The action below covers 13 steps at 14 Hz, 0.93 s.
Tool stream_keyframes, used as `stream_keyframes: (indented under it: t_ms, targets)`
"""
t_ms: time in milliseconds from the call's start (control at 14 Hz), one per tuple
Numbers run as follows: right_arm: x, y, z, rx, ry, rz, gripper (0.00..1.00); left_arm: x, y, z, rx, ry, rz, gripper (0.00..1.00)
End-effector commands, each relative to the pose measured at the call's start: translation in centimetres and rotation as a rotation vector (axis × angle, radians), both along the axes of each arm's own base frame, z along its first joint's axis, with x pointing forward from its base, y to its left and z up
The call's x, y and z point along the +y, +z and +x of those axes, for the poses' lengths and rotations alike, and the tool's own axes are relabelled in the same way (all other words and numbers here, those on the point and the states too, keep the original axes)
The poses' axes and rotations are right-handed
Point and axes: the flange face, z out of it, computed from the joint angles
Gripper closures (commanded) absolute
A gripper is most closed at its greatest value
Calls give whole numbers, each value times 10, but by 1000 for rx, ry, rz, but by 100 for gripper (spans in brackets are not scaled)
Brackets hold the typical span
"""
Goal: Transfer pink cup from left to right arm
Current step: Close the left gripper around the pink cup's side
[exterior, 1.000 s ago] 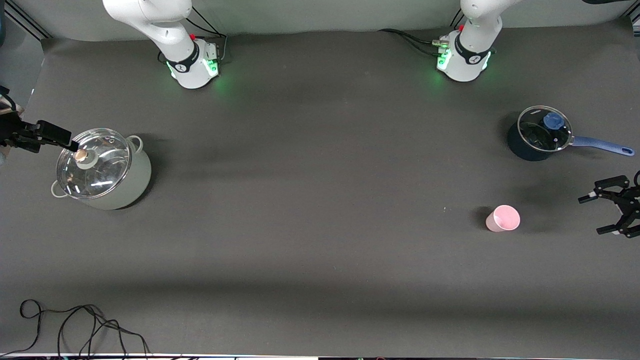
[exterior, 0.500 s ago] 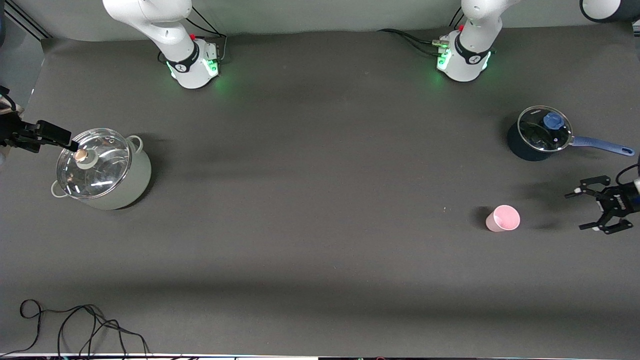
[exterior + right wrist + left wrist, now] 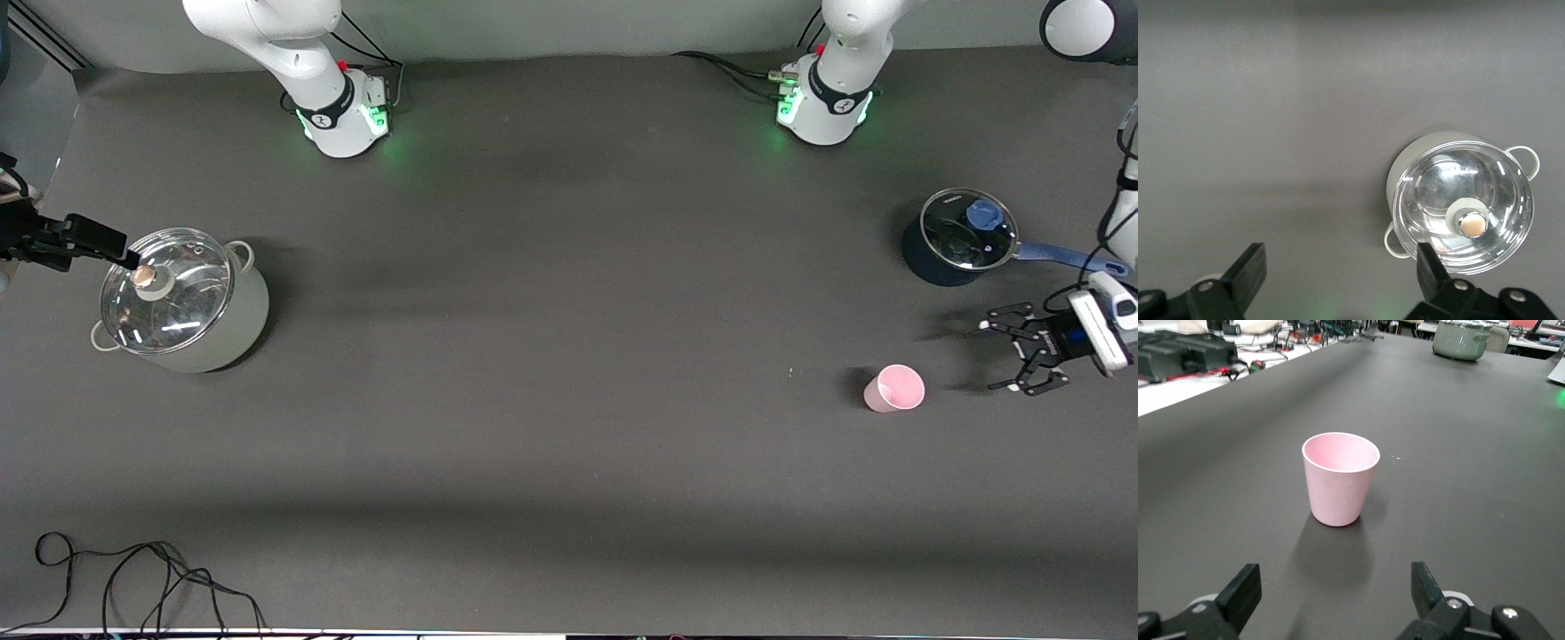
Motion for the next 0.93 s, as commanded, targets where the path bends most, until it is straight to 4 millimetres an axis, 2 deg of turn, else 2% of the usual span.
stream_keyframes:
  t_ms: [0,143,286,857]
  targets:
    - [0,4,0,2,-3,-5,0,-13,-32,-14,-93,11,-52,0]
    - [0,2,0,5,-3,-5,0,-18,-52,-19,-133,22,-72,0]
    - [0,3,0,4,-3,-6,0,-26,-64,-19,-149,27,-88,0]
    - [-2,4,0,2,-7,-5,0,-69,-80,4,-155,43,-109,0]
